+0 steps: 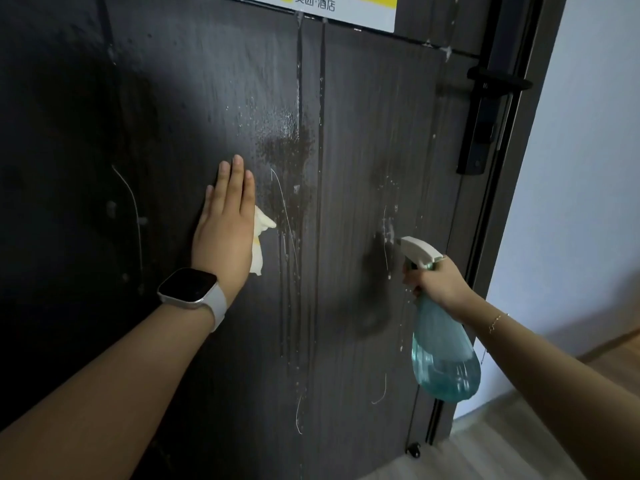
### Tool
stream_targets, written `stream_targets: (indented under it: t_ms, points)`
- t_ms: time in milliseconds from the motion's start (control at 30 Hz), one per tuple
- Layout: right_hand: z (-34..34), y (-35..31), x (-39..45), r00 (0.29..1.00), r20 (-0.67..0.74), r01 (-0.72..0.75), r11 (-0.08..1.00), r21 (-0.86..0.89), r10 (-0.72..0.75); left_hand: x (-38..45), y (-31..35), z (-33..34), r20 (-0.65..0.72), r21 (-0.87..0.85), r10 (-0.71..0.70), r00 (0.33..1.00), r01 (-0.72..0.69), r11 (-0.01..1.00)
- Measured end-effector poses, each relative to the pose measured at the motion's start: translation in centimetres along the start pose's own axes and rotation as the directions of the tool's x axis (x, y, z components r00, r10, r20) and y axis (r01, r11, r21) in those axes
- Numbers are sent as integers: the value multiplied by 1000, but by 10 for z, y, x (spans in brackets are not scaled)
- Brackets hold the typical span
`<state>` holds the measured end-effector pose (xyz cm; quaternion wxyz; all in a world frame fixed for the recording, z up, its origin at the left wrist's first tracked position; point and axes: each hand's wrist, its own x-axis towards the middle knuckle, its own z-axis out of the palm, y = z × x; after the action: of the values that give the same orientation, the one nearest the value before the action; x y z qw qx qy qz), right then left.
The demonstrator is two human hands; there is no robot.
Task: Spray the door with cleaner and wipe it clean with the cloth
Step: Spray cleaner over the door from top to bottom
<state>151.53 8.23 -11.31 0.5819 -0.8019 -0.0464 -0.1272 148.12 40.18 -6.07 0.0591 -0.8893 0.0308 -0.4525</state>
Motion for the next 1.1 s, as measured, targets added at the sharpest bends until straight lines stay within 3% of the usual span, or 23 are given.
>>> stream_targets:
  t_ms: [200,433,700,1100]
  points:
    - [9,45,-16,999,-6,-51,998,-35,51,-30,11,5,24,-64,-22,999,24,998]
    - [38,151,-48,974,7,-227,972,-65,227,-109,15,53,255,118,-49,966,19,993]
    - [67,220,-72,920,-97,-389,917,-93,380,-110,17,57,250,125,-61,966,30,992]
    - [70,254,-94,879,-134,-475,861,-180,457,-110,20,59,192,41,-46,980,39,998]
